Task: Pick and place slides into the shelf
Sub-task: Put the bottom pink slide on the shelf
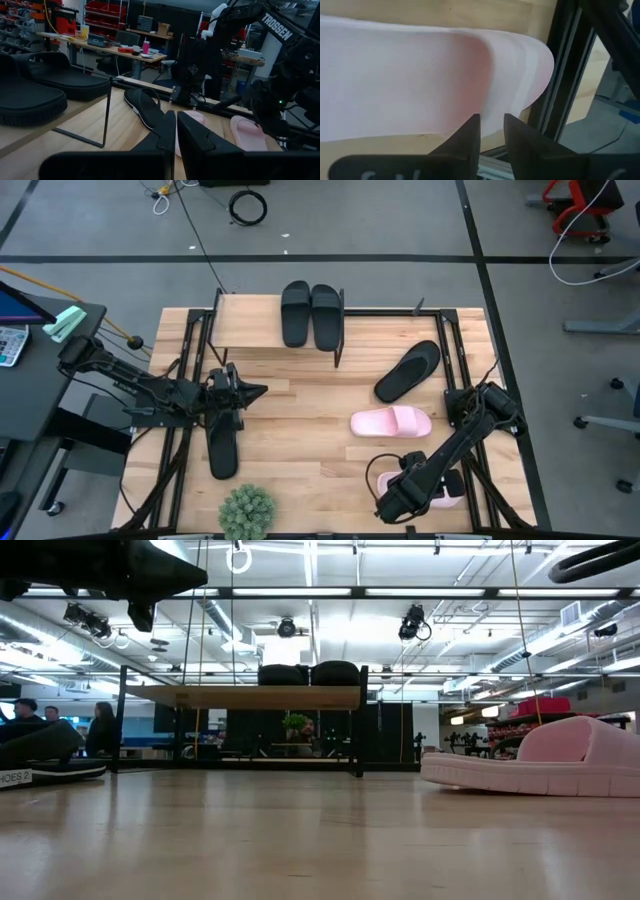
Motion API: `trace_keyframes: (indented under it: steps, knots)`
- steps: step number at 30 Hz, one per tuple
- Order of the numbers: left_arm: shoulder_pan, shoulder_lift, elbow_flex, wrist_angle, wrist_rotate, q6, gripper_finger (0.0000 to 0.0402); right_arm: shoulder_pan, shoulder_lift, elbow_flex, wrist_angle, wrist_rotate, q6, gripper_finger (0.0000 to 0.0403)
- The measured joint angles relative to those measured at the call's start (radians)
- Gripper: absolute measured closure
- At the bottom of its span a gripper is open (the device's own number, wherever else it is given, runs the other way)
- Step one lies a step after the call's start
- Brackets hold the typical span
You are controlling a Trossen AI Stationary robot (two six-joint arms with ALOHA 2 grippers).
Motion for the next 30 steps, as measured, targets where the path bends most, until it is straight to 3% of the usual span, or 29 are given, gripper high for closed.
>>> trace_keyframes:
  steps: [10,22,30]
  knots:
    - [0.000,0.000,0.000,-0.001,0.000,0.001,0.0384,0.000,0.000,0.000,0.010,0.038,0.001,0.0311]
    - [0.000,0.000,0.000,-0.010,0.000,-0.001,0.0385,0.019,0.000,-0.115,0.089,-0.014,-0.001,0.0311]
    - [0.000,0.000,0.000,-0.010,0.000,0.000,0.0382,0.019,0.000,-0.116,0.035,-0.023,-0.097,0.0315]
